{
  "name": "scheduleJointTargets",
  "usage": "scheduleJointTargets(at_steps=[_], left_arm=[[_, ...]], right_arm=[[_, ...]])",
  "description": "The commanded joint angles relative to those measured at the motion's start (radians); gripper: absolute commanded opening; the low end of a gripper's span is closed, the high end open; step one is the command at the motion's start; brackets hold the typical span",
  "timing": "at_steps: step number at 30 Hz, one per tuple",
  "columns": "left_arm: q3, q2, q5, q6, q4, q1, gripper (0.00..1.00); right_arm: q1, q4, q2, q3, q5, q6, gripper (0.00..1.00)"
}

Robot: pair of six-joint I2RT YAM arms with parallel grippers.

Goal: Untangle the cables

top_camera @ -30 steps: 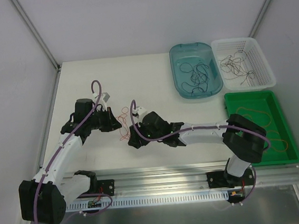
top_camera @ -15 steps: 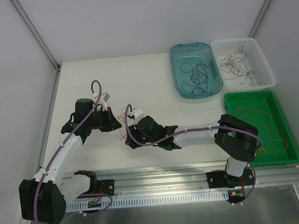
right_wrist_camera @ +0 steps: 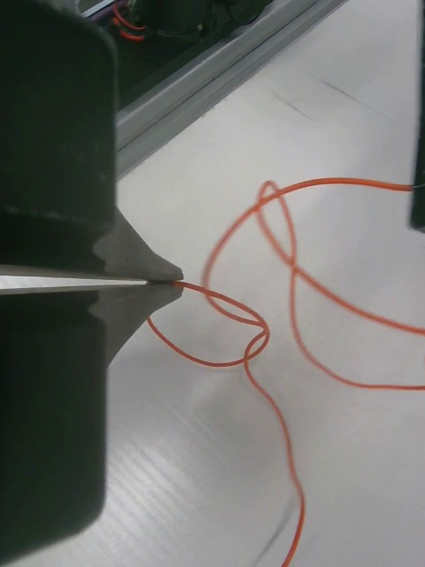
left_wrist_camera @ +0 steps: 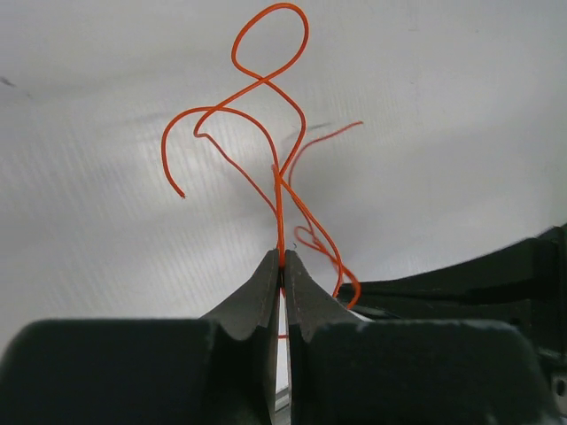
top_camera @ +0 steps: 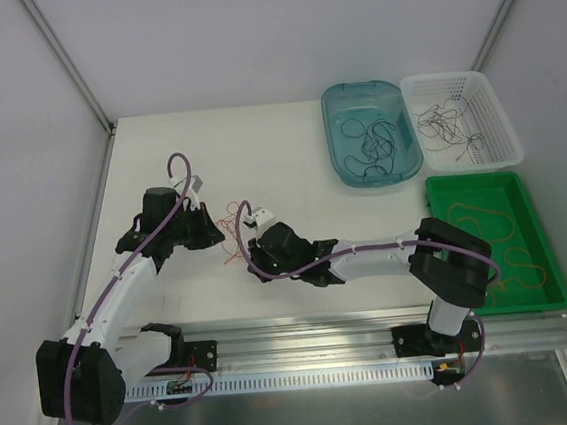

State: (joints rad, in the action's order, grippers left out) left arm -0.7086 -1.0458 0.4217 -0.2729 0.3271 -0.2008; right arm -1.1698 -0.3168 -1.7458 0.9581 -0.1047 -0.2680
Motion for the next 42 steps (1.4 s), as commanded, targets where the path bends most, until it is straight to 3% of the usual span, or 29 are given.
scheduleJointTargets(at_steps=[1, 6, 10, 18, 21, 28, 31, 33, 36, 38, 42], left_arm=[[-0.012, -0.006, -0.142, -0.018, 0.036, 0.018, 0.00], [-0.038, -0.023, -0.331, -0.046, 0.110, 0.075, 0.00], [-0.042, -0.025, -0.368, -0.052, 0.124, 0.106, 0.00], [-0.045, -0.028, -0.374, -0.045, 0.133, 0.116, 0.00], [-0.049, -0.036, -0.279, -0.020, 0.122, 0.116, 0.00], [-0.014, -0.028, 0.003, 0.004, 0.014, 0.080, 0.00], [-0.070, -0.043, 0.012, 0.003, 0.007, -0.078, 0.00], [-0.106, -0.034, 0.011, 0.012, 0.006, -0.234, 0.00], [-0.155, 0.001, -0.029, 0.035, -0.005, -0.360, 0.00], [-0.169, 0.010, 0.000, 0.063, -0.010, -0.377, 0.00], [-0.186, 0.007, 0.032, 0.104, -0.010, -0.403, 0.00]], right_arm=[[-0.004, 0.091, 0.148, -0.016, -0.013, 0.045, 0.01], [-0.001, 0.368, 0.365, -0.050, -0.012, 0.142, 0.01], [0.030, 0.567, 0.560, -0.045, -0.049, 0.210, 0.01], [0.228, 0.838, 0.899, 0.016, -0.194, 0.210, 0.01], [0.301, 0.900, 0.945, 0.039, -0.255, 0.196, 0.01], [0.346, 0.934, 0.934, 0.067, -0.149, 0.198, 0.03], [0.346, 0.878, 0.921, 0.035, -0.104, 0.164, 0.13], [0.348, 0.866, 0.910, 0.024, -0.102, 0.141, 0.29], [0.351, 0.809, 0.876, -0.002, 0.001, 0.087, 0.39], [0.351, 0.725, 0.861, -0.027, 0.075, 0.047, 0.47], [0.351, 0.572, 0.822, -0.097, 0.215, -0.057, 0.50]])
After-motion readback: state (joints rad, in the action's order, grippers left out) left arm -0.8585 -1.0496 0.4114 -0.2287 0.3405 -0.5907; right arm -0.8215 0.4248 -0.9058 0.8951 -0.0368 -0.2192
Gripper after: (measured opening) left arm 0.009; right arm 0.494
